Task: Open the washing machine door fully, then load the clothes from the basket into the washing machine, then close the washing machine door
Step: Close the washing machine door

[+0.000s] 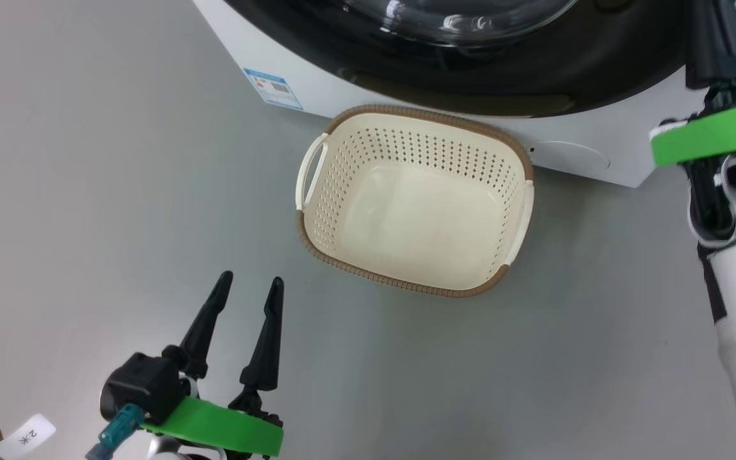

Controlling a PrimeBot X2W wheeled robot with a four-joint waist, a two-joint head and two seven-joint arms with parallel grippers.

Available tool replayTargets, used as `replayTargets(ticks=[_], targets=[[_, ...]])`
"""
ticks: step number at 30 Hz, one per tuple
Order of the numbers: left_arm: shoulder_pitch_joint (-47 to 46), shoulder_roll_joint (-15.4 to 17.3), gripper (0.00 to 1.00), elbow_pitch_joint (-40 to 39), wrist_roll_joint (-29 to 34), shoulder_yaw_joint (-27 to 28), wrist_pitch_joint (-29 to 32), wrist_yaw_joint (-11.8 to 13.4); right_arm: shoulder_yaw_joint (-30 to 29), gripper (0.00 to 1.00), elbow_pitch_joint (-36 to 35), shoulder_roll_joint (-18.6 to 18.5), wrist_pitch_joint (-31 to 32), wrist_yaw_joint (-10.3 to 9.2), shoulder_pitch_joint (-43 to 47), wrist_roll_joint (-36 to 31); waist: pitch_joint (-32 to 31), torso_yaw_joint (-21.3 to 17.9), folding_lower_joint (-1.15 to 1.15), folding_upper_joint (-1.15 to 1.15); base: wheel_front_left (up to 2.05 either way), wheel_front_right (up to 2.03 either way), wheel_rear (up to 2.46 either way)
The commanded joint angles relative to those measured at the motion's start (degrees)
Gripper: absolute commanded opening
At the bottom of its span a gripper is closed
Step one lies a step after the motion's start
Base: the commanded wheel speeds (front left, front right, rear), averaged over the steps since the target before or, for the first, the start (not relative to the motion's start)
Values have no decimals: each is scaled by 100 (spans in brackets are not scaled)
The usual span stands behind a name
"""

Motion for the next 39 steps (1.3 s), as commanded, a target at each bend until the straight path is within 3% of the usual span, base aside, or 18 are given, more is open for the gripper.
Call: replayTargets(ticks=[1,2,4,5,7,10,24,39], targets=[[-74,60,100,-80,4,215,-37,14,164,0,-168,51,-25,-33,215,38,-80,-62,0,0,0,0,0],[-70,60,100,-48,22,229,-37,0,291,0,-213,30,-25,-33,333,81,-117,-88,0,0,0,0,0],[-59,60,100,52,57,264,-37,-37,420,16,-284,-6,-25,-33,586,163,-217,-154,0,0,0,0,0],[-52,60,100,111,78,294,-37,-59,510,34,-301,-27,-25,-33,713,176,-267,-201,0,0,0,0,0],[-55,60,100,223,137,356,-37,-104,618,54,-319,-56,-25,-33,946,206,-361,-294,0,0,0,0,0],[-84,60,100,369,230,463,-37,-174,841,98,-343,-102,-25,-33,1285,178,-504,-445,0,0,0,0,0],[-45,60,100,993,505,1080,-37,-499,788,100,-529,-98,-25,-33,2650,237,-1097,-1254,0,0,0,0,0],[180,60,100,1219,749,1408,-37,-575,422,100,-585,-93,-25,-33,3623,221,-1544,-1931,0,0,0,0,0]])
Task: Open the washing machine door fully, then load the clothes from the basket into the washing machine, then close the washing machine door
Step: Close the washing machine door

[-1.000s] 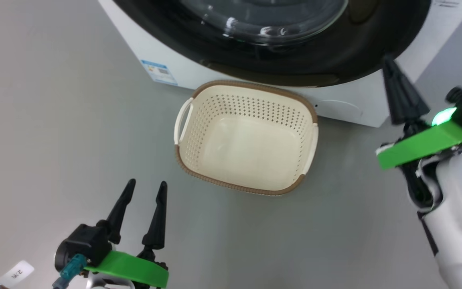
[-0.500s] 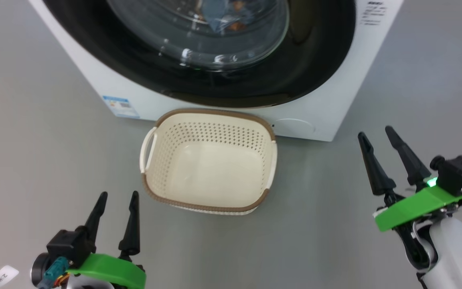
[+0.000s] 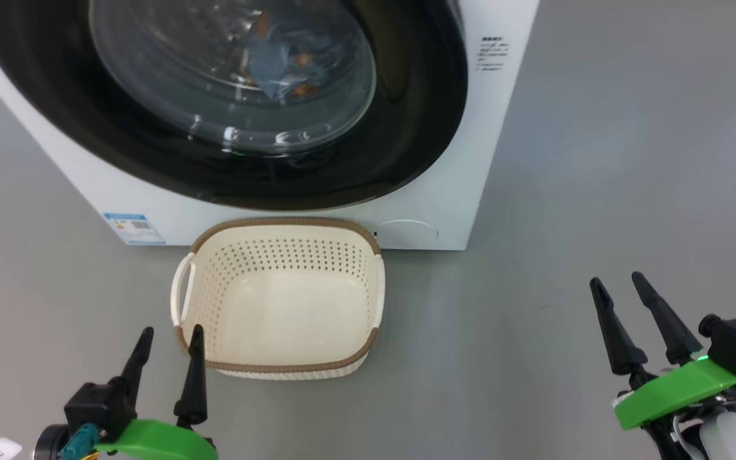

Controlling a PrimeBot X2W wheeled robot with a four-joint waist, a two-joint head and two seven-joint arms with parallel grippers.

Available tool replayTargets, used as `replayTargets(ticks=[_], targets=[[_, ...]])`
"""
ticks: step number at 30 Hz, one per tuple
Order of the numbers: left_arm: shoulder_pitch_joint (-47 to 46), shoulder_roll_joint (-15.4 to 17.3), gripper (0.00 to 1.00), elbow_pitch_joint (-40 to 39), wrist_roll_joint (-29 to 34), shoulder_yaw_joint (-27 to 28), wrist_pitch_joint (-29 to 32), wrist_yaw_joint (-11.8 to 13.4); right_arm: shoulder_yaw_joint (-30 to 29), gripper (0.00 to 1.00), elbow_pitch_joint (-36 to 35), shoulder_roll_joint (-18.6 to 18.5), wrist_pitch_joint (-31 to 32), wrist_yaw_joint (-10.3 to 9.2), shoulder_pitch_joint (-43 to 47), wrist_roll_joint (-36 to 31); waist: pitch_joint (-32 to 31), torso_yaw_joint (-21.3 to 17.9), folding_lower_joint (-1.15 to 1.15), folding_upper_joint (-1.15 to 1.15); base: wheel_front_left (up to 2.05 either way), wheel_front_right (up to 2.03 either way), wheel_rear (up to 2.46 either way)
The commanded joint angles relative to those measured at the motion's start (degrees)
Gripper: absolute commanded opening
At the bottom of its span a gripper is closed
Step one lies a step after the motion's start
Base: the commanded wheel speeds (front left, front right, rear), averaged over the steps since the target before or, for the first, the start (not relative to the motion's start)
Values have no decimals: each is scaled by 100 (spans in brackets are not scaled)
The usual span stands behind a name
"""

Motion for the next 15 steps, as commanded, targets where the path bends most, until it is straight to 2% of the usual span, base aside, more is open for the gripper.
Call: replayTargets(ticks=[1,15], targets=[[10,65,100,-109,61,212,-37,-13,69,100,-177,-25,-26,-15,148,14,-190,-215,1,0,0,0,0],[249,94,100,-90,121,389,-37,-15,-195,100,-241,-39,-26,-15,633,-31,-406,-586,1,0,0,0,0]])
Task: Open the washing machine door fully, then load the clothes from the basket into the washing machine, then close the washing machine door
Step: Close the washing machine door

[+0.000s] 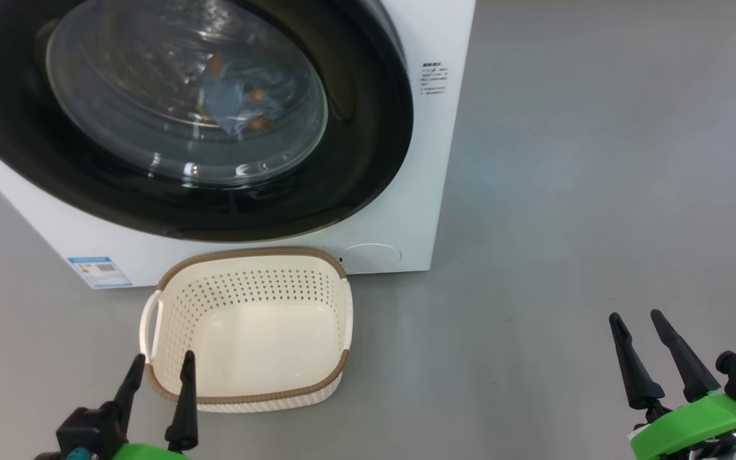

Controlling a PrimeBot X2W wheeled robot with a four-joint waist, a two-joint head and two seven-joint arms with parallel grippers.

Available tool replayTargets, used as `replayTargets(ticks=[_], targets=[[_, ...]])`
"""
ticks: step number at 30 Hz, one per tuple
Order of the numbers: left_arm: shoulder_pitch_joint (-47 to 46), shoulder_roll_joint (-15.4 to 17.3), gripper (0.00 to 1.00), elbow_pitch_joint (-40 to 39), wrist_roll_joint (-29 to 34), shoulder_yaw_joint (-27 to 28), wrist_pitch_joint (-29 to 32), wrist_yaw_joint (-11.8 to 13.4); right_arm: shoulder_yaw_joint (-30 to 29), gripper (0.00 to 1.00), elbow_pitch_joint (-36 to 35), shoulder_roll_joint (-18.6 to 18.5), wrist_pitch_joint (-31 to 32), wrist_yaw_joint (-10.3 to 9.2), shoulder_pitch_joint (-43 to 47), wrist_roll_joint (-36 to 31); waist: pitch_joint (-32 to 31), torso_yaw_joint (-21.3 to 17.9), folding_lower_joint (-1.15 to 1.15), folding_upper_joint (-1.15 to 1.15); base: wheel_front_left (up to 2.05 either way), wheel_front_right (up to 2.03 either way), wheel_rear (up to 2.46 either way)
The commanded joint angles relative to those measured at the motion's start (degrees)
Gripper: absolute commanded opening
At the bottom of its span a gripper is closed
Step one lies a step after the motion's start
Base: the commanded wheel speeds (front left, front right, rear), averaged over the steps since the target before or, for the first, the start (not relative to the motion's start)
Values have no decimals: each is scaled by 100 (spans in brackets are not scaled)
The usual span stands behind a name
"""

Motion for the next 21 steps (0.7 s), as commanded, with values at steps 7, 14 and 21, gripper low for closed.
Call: replayTargets(ticks=[7,14,21], targets=[[53,111,100,-103,35,275,-37,-14,-27,100,-164,-110,-26,-15,177,-34,-99,-141,0,0,0,0,0],[85,122,100,-103,48,291,-37,-14,-70,100,-174,-82,-26,-15,230,-59,-110,-167,0,0,0,0,0],[113,119,100,-133,48,355,-37,-14,-19,100,-173,-74,-26,-15,221,-68,-125,-175,0,0,0,0,0]])
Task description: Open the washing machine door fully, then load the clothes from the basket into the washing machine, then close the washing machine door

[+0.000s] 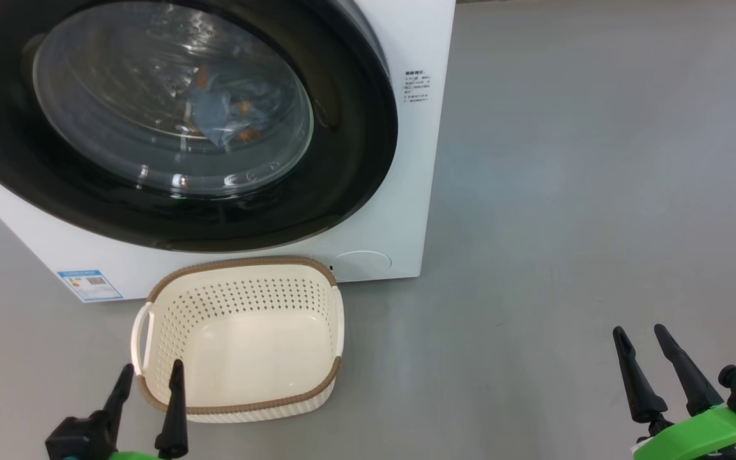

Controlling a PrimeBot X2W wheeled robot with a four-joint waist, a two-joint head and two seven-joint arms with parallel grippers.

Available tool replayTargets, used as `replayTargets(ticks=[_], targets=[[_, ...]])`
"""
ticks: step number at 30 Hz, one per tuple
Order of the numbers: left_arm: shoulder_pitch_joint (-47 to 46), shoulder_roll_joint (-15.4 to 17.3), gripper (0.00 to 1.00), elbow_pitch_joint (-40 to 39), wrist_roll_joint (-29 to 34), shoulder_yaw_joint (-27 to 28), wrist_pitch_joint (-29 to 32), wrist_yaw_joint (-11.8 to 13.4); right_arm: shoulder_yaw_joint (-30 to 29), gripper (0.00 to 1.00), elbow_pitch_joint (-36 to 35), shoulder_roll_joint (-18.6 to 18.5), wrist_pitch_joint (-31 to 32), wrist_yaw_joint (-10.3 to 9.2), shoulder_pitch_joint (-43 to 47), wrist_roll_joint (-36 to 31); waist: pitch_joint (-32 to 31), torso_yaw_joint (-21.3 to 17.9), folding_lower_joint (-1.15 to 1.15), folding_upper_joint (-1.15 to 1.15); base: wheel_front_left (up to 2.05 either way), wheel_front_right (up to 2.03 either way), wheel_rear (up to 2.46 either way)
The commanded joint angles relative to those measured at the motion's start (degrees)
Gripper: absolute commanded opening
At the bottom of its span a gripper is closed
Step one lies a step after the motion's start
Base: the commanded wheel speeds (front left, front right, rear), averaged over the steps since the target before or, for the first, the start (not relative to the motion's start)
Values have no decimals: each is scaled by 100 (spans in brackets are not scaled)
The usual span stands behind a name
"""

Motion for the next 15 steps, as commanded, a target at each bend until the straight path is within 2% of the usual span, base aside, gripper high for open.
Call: replayTargets(ticks=[1,8,9,15], targets=[[-45,88,100,-146,37,202,-37,-14,100,100,-141,-110,-26,-15,-28,-63,-9,4,0,0,0,0,0],[24,80,100,-212,45,220,-37,-14,130,100,-130,-105,-26,-15,-5,-63,-60,5,0,0,0,0,0],[44,-3,0,-52,-4,12,0,1,22,0,13,12,1,0,3,-3,-60,5,0,0,0,0,0],[209,-95,0,263,-25,-28,12,1,57,0,344,232,9,0,73,14,-61,4,0,0,0,0,0]])
